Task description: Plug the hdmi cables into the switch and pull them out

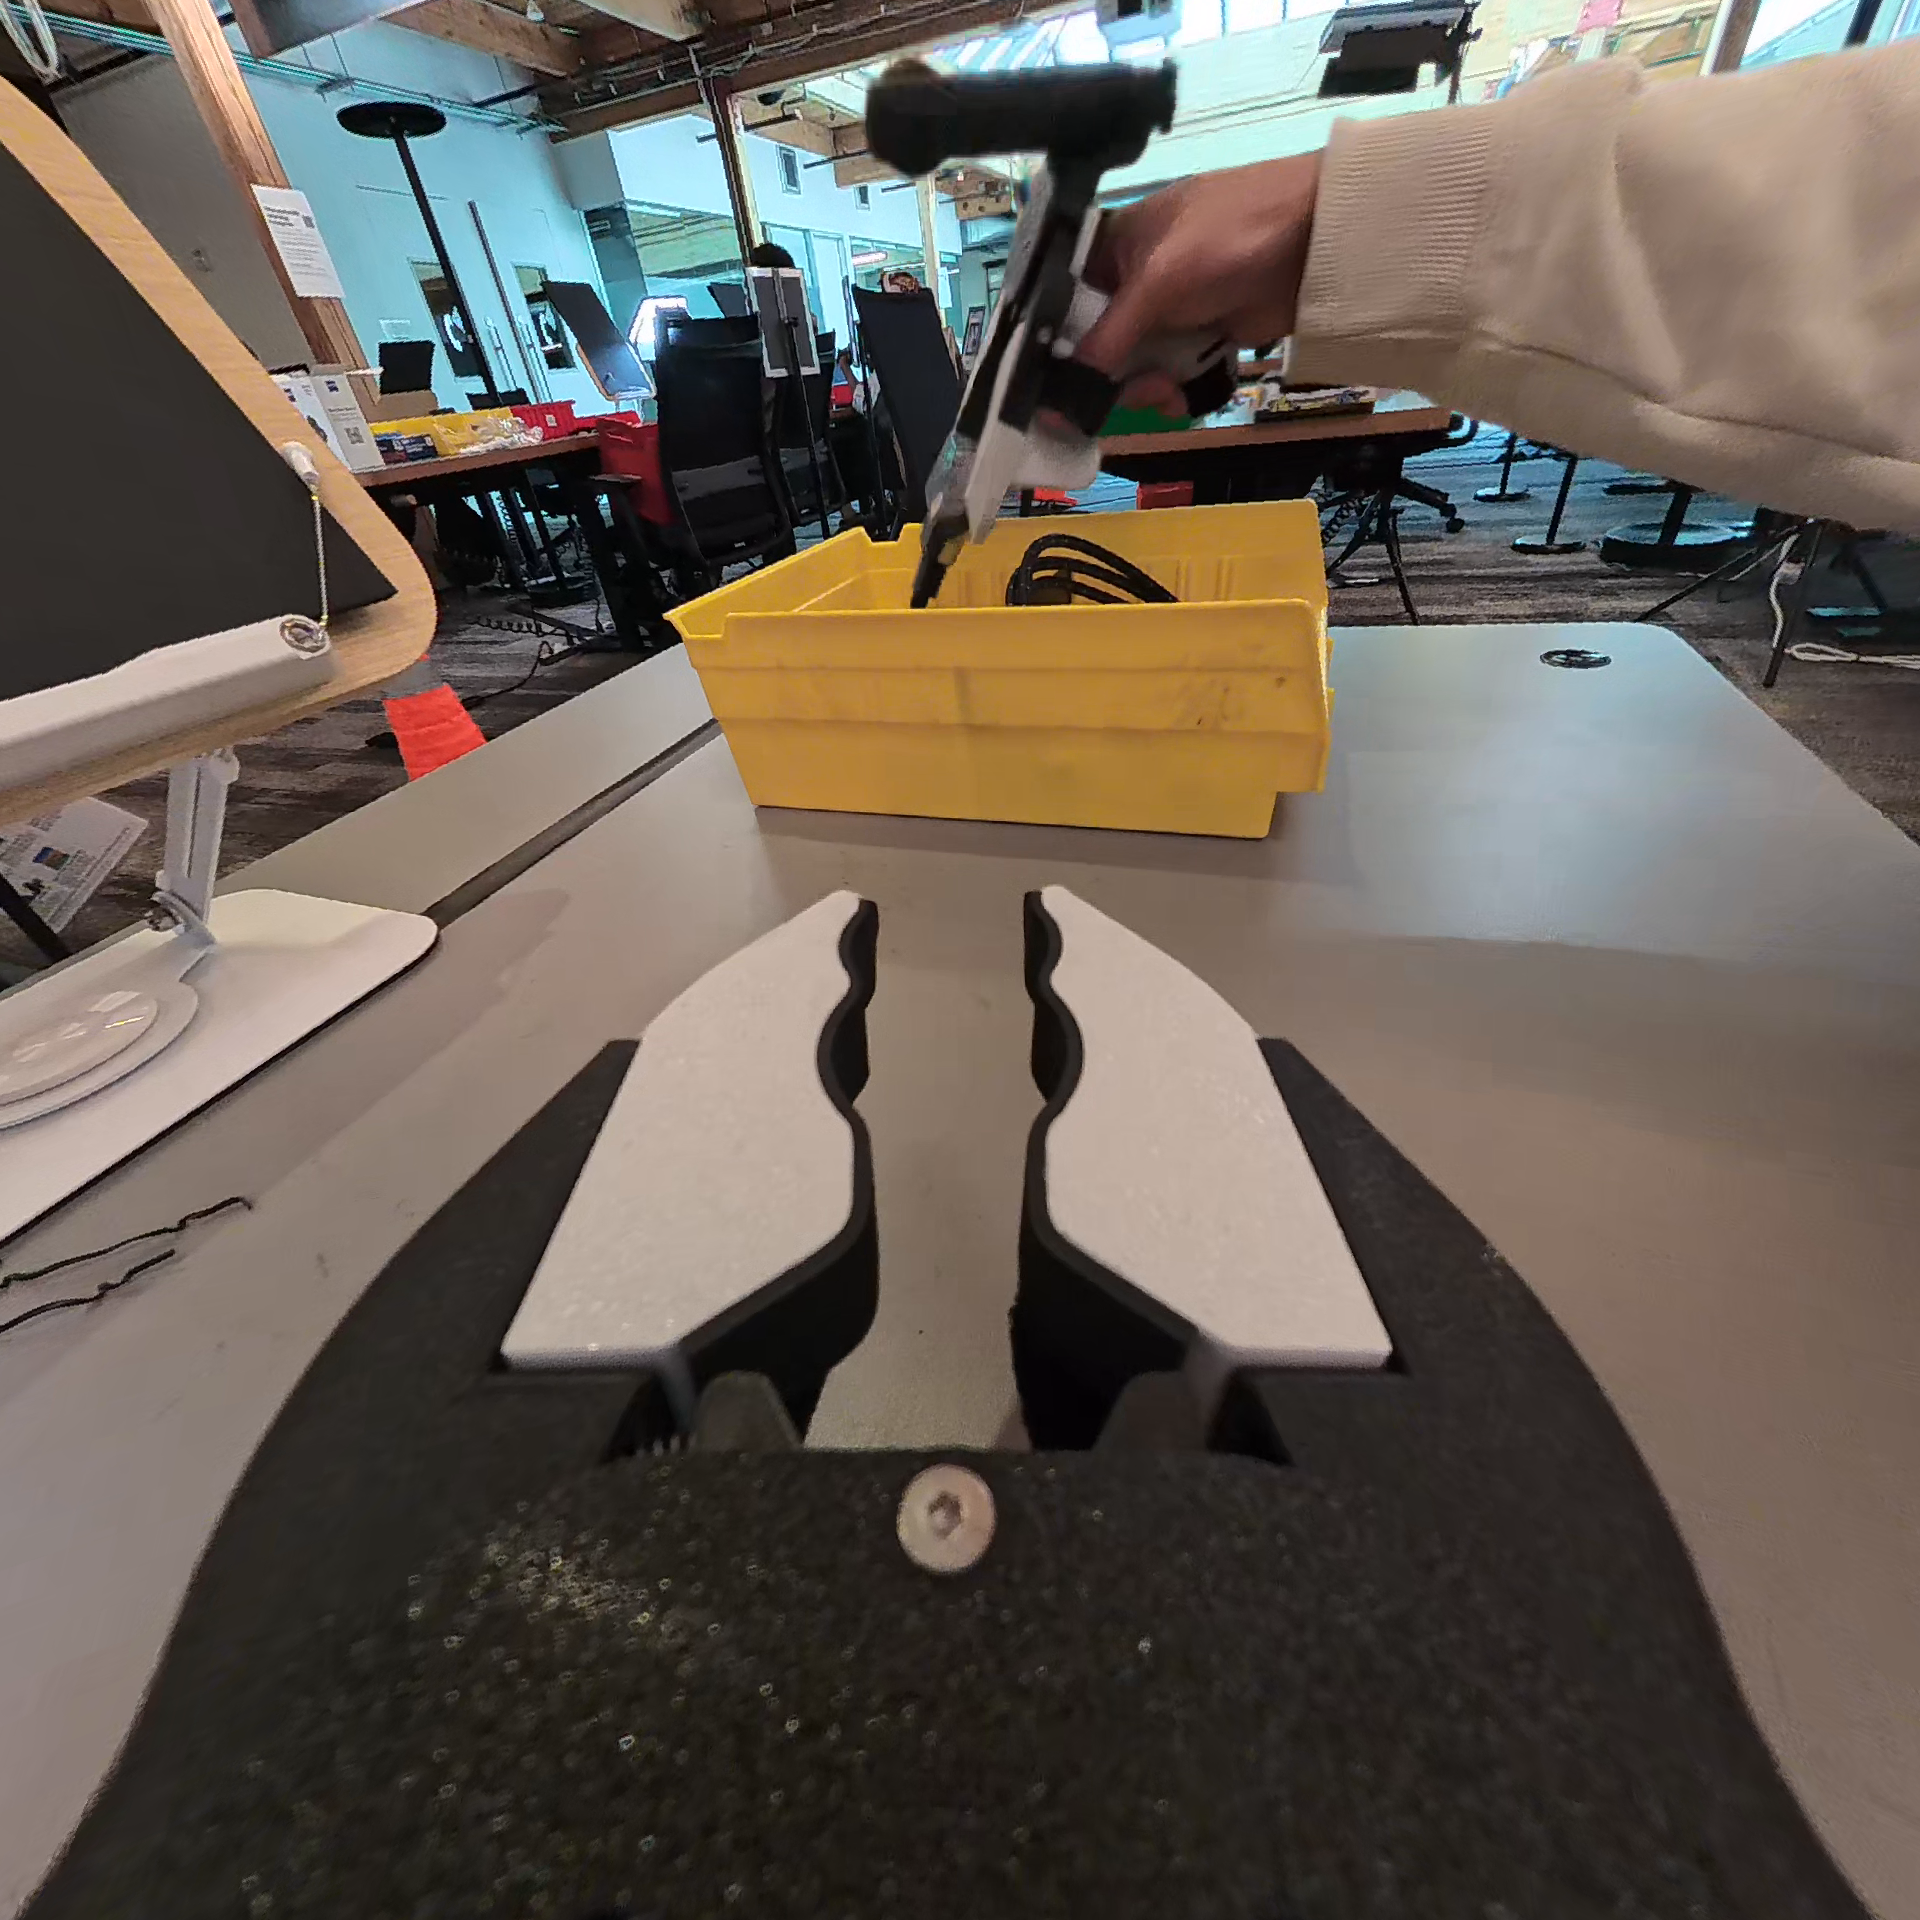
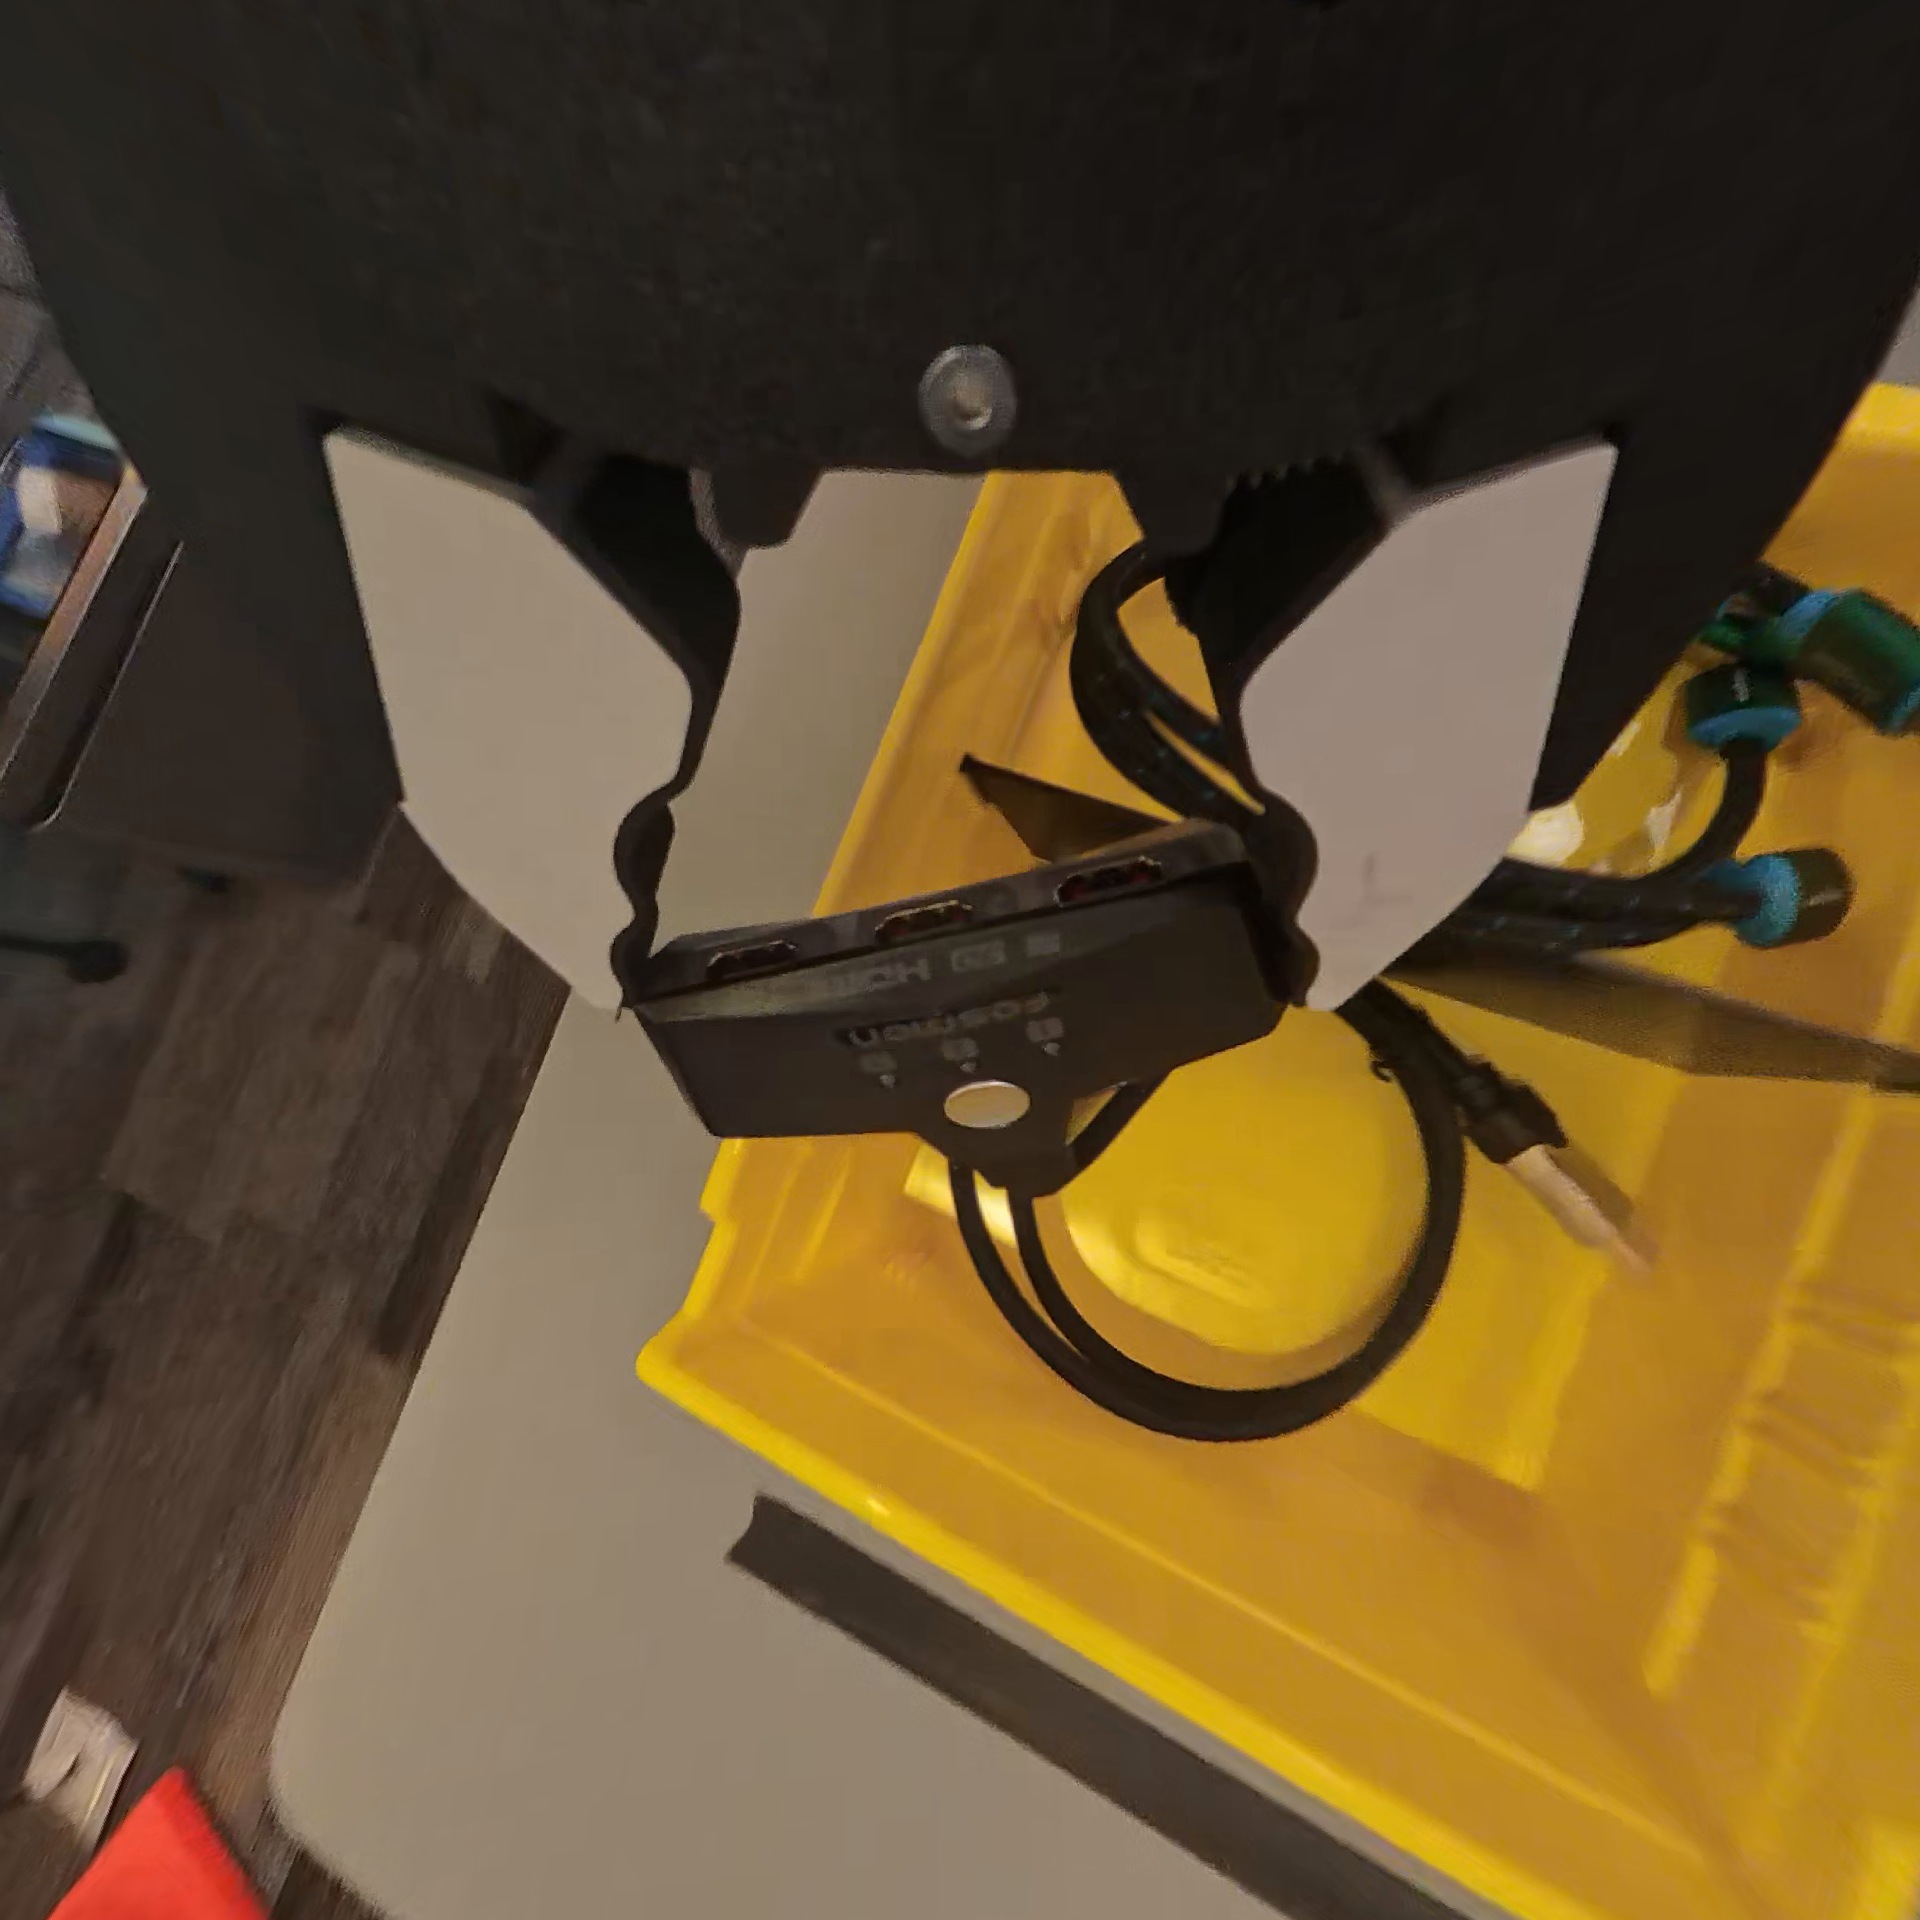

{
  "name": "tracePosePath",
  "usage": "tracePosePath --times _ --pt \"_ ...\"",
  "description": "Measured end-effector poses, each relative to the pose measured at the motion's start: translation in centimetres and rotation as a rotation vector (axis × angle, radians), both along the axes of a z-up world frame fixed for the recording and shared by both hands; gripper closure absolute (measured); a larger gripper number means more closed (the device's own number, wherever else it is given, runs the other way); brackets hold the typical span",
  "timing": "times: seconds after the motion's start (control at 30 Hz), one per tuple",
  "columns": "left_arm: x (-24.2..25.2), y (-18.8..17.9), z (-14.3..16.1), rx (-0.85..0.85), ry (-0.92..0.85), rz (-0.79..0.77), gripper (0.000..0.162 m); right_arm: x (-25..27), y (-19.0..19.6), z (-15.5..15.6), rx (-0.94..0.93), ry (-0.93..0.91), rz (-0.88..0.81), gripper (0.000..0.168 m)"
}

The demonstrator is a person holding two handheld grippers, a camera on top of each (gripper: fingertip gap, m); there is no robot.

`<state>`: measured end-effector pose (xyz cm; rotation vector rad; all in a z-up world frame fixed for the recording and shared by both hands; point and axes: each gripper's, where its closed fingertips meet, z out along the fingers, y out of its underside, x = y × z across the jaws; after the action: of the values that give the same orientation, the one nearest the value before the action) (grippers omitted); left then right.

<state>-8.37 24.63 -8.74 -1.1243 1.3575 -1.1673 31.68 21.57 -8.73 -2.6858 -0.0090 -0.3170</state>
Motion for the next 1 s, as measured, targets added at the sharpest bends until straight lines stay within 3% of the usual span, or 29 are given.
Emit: tracePosePath --times 0.17,0.23,0.3,0.43,0.57,0.63,0.77,0.83,0.9,1.0 --pt "0.0 0.0 0.0 0.000 -0.002 -0.003 0.136 1.5 -0.1 -1.6 0.013 0.210 -0.092 0.056" --pt "0.0 -0.1 0.0 -0.001 -0.001 -0.005 0.136 2.3 -0.8 -1.7 0.044 0.254 -0.113 0.071" --pt "0.0 -0.1 0.0 0.001 0.002 -0.007 0.136 2.9 -2.2 -2.5 0.017 0.326 -0.137 0.065" --pt "0.1 -0.1 -0.1 0.005 0.002 -0.008 0.136 4.9 -4.9 -2.1 0.030 0.261 -0.141 0.060" --pt "0.1 -0.1 -0.1 0.002 0.001 -0.007 0.136 5.5 -8.3 2.3 0.152 0.084 -0.167 0.065" --pt "0.1 -0.1 -0.1 0.001 0.001 -0.006 0.136 2.5 -9.6 5.6 0.312 0.052 -0.155 0.075" --pt "0.1 0.1 -0.1 0.005 -0.001 0.009 0.136 -11.6 -11.6 9.1 0.691 0.133 0.093 0.094" --pt "0.1 0.0 -0.1 0.011 0.000 0.013 0.136 -19.3 -13.0 8.1 0.849 0.190 0.194 0.103" --pt "0.1 0.0 -0.1 0.014 0.001 0.013 0.135 -25.6 -14.0 4.9 0.901 0.280 0.239 0.101" --pt "0.1 0.0 -0.1 0.019 -0.006 0.016 0.135 -29.8 -14.9 1.0 0.968 0.391 0.158 0.116"
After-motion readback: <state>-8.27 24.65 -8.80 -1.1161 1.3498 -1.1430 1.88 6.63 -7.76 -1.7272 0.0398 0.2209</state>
